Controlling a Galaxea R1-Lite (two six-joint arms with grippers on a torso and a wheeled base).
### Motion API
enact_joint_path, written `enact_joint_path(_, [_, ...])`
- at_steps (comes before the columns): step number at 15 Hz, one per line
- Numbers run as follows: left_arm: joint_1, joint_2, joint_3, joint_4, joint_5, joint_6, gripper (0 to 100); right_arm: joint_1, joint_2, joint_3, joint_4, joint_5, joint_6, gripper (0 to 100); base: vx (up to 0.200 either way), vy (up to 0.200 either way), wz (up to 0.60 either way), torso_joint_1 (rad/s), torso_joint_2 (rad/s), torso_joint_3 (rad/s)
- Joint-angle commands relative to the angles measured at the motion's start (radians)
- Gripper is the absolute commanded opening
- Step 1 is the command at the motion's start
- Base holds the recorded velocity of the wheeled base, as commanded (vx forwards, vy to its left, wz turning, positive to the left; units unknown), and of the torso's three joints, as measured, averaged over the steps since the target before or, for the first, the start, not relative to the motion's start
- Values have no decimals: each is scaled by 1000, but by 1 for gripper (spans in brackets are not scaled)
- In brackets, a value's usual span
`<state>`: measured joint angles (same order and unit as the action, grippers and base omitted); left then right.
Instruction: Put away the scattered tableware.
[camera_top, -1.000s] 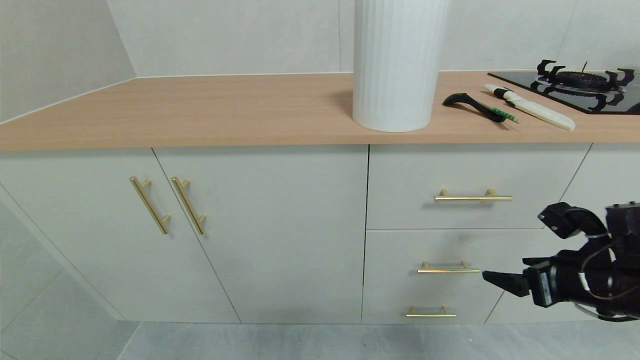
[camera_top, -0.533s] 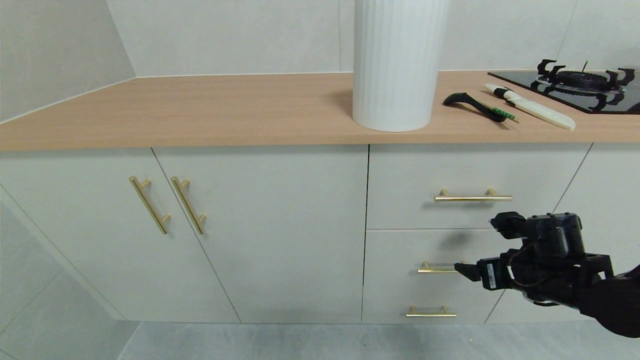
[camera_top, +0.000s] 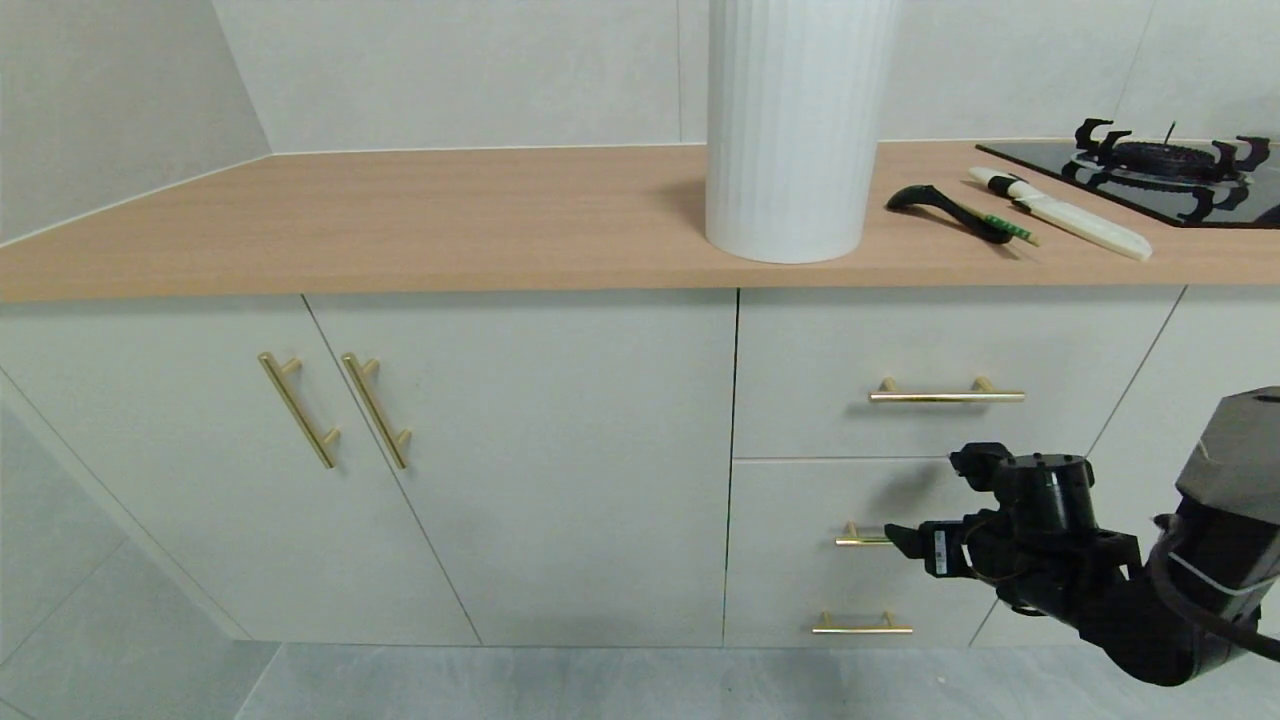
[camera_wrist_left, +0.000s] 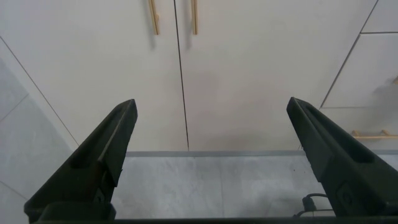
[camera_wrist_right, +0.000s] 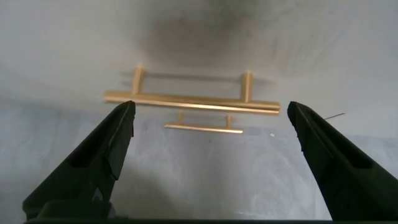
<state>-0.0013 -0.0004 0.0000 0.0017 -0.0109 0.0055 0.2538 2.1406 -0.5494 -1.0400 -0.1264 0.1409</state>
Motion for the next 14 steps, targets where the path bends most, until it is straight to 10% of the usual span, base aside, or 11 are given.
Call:
enact_joint_path(1, [0, 0, 0, 0, 0, 1, 100, 1, 64, -21, -23, -21, 0, 100, 0, 0, 0, 0, 0, 0])
enact_joint_path(14, [0, 0, 0, 0, 0, 1, 100, 1, 217, -77, -155, -95, 0, 100, 0, 0, 0, 0, 0, 0])
